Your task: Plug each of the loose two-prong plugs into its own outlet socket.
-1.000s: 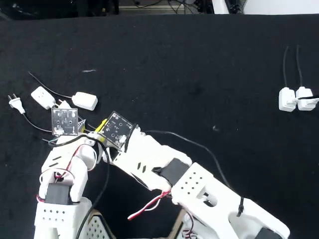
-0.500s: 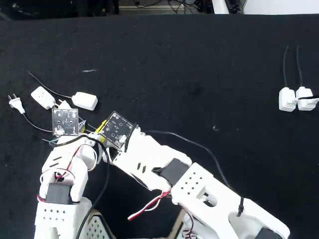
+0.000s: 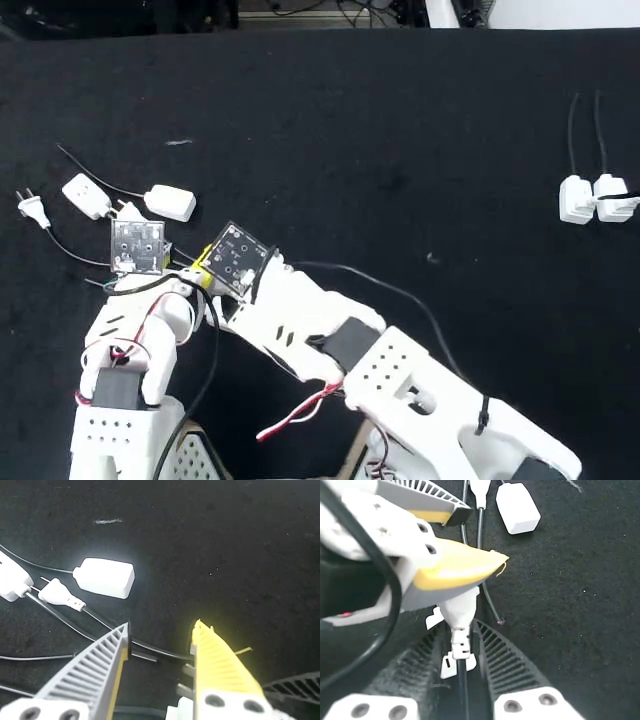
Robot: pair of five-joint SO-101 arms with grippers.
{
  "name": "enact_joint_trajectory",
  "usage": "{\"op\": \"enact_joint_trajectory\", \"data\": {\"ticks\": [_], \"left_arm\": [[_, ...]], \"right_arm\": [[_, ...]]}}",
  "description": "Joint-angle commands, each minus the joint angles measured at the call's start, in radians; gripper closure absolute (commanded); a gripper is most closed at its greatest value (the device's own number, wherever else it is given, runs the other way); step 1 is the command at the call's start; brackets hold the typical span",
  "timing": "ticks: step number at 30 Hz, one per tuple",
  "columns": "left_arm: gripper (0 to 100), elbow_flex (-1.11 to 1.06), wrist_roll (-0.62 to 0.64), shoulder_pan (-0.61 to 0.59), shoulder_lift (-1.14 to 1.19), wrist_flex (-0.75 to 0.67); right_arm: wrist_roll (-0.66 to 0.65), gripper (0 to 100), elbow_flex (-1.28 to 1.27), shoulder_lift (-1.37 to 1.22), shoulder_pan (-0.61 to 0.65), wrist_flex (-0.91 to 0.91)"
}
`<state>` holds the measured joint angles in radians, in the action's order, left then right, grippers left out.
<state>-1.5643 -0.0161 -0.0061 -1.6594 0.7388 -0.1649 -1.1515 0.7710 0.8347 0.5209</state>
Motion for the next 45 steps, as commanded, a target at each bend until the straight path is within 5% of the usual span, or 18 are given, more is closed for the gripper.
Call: {"op": "enact_joint_trajectory", "data": {"ticks": [1,15,24,31,36,45], "left_arm": [[79,0.004,-0.018,0.007,0.000,-0.012],[79,0.019,-0.014,0.004,0.000,-0.011],[79,0.085,0.104,-0.234,0.000,-0.011],[79,0.085,0.107,-0.246,0.011,-0.006],[79,0.099,0.068,-0.237,0.012,0.017],[79,0.105,0.009,-0.157,0.037,0.049]], "right_arm": [[0.011,98.8,0.007,0.119,-0.037,0.009],[0.006,98.8,-0.021,0.193,-0.041,0.055],[0.005,98.8,-0.007,0.191,-0.106,0.104],[-0.054,98.8,0.070,0.191,-0.106,0.238],[-0.167,98.8,0.193,0.191,-0.106,0.425],[-0.677,98.8,0.360,0.191,-0.146,0.749]]}}
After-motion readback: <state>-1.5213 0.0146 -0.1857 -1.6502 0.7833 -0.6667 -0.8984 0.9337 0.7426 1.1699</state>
